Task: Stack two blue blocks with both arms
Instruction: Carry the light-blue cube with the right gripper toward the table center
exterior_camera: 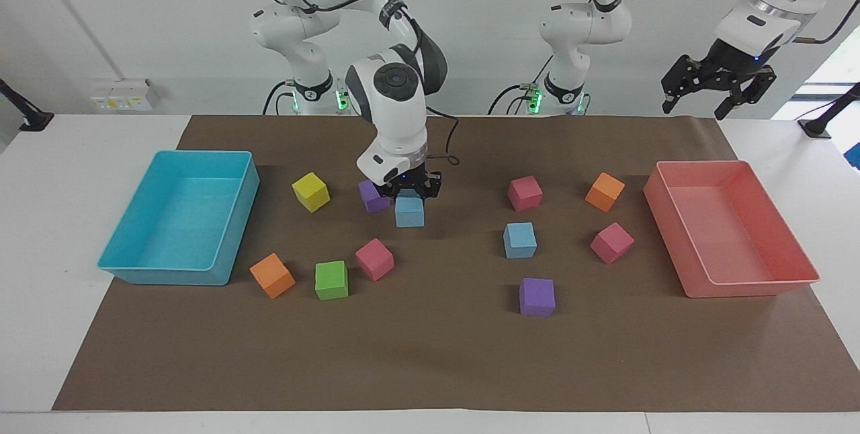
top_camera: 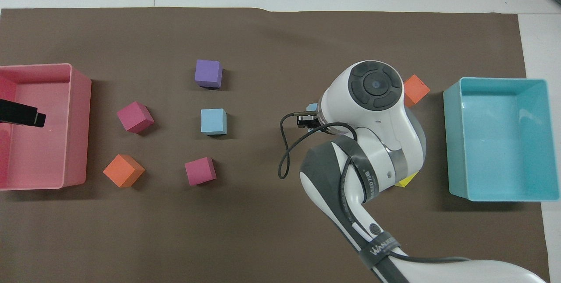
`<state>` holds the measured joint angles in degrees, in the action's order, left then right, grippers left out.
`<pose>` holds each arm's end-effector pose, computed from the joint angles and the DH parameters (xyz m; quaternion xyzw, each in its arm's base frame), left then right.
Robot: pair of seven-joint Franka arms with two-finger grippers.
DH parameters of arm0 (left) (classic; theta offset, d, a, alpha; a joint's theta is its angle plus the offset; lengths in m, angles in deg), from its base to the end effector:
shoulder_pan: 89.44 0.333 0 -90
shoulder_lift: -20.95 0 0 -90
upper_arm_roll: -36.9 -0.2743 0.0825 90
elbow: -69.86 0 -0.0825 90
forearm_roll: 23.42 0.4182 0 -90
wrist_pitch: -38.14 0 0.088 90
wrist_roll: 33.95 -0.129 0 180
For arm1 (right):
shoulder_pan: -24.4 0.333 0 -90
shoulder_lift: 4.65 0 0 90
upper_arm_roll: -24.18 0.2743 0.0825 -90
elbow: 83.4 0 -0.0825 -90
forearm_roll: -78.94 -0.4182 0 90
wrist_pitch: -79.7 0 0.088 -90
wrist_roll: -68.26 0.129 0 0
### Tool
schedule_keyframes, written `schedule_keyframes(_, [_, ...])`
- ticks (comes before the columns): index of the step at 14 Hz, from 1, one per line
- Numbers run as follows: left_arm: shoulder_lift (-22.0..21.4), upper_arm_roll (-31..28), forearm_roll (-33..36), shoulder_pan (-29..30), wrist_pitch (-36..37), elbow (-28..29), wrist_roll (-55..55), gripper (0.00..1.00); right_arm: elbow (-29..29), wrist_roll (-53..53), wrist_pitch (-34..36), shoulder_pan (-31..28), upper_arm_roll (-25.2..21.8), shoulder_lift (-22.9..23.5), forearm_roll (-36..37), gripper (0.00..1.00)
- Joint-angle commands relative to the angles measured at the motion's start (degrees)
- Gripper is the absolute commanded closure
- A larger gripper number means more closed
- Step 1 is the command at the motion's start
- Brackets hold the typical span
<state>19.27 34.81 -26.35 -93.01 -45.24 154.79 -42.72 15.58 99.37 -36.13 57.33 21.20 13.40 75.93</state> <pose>0.5679 -0.0215 0.6121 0.9954 -0.0923 0.0028 0.0258 0.5680 0.3337 0.3212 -0.9996 0.0206 0.0166 0.0081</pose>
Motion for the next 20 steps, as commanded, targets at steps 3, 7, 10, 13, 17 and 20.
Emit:
schedule_keyframes(3, [-0.5,-0.8,-0.2,-0.5,1.6,-0.2,0.4,0.0,-1.3,3.6,-1.9,2.2,-0.1,2.2,0.4,1.0])
schedule_keyframes(7, [-0.7,-0.5,-0.1,-0.3,1.7,-0.3,0.5,0.0,-0.7,5.5,-4.8,3.7,0.1,4.1,-0.1,1.0])
schedule_keyframes(10, [-0.4,-0.5,0.1,-0.2,1.5,-0.5,0.6,0.0,-0.5,5.5,-7.2,3.9,0.2,5.6,-0.4,1.0])
schedule_keyframes(13, [-0.1,-0.5,0.1,-0.2,1.0,-0.6,0.6,0.0,0.3,5.5,-8.2,4.2,1.6,6.8,-0.6,1.0])
schedule_keyframes(17, [0.5,0.3,0.2,-0.2,-0.4,-0.3,1.2,0.0,2.2,5.3,-10.4,4.1,1.7,6.6,-0.9,1.0])
schedule_keyframes(20, [1.8,3.4,0.1,-0.1,-3.3,1.4,4.9,0.0,3.9,4.6,-10.6,4.0,1.7,6.1,-1.1,1.0])
